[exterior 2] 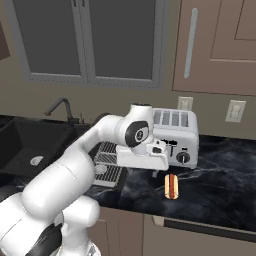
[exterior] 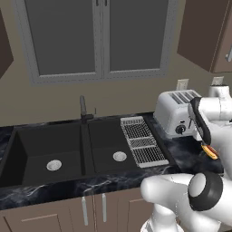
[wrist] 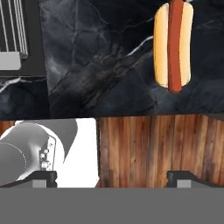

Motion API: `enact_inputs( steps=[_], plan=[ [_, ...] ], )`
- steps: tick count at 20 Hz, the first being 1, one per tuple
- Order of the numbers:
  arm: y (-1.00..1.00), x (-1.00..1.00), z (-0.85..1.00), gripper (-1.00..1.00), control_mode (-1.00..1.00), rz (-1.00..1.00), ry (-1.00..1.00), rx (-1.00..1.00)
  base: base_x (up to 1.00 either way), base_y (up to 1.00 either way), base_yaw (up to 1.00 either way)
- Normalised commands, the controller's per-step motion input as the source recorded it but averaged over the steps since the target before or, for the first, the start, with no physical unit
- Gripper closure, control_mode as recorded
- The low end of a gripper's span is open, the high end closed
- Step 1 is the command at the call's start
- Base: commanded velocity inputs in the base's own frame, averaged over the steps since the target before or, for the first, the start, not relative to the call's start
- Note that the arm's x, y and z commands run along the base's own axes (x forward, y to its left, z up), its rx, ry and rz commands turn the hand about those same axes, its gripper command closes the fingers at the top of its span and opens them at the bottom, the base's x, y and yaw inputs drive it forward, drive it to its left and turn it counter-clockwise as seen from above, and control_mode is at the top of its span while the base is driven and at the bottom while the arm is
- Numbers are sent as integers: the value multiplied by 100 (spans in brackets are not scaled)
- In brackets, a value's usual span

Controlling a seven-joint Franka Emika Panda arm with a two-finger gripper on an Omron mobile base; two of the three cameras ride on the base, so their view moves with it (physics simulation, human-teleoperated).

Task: Store the hot dog in the freezer for long-term storage. Close the freezer door after placing the cooked food.

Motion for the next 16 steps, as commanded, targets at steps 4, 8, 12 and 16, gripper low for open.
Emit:
enact_inputs(
  steps=[4,8,12,16],
  plan=[
    [-81,6,-25,-100,-100,0,0,0,0,0,0],
    [-72,20,-25,-100,-100,0,0,0,0,0,0],
    [-45,33,-26,-100,-100,7,-4,2,0,0,0],
    [-31,34,-18,-100,-100,11,-10,4,0,0,0]
  ],
)
